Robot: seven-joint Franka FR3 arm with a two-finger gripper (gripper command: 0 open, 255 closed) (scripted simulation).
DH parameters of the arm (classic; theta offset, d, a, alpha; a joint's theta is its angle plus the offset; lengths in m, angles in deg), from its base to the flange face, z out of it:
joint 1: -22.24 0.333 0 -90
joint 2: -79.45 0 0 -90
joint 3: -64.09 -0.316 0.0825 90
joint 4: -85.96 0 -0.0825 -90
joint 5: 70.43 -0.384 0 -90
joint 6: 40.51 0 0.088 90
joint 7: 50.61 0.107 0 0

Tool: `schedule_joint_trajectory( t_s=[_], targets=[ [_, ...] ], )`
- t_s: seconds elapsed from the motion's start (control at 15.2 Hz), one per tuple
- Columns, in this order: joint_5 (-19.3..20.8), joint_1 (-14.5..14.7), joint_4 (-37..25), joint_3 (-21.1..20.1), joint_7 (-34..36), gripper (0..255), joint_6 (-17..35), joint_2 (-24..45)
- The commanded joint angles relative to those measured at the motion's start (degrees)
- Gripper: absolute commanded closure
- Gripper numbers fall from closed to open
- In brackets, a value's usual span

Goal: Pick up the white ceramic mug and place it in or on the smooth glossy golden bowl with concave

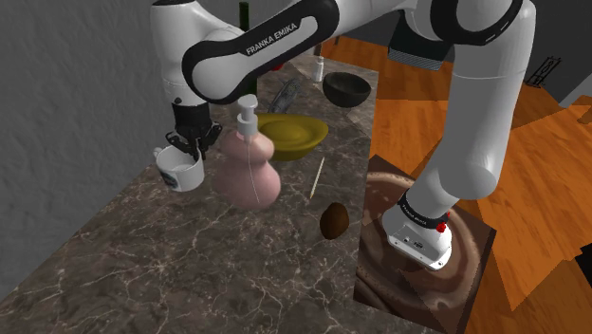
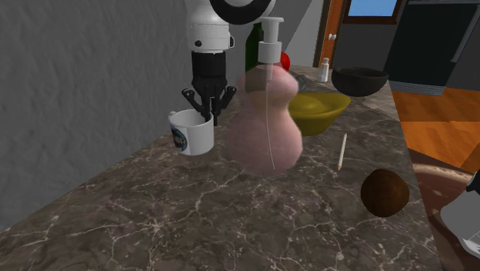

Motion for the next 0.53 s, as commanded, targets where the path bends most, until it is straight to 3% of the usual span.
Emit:
schedule_joint_trajectory(
  t_s=[0.0,0.46],
  targets=[
    [-0.27,-0.21,-0.24,-0.09,-0.31,255,-1.16,-0.52],
    [-1.48,-0.59,-2.81,-0.69,-0.86,255,-5.71,-2.72]
  ],
)
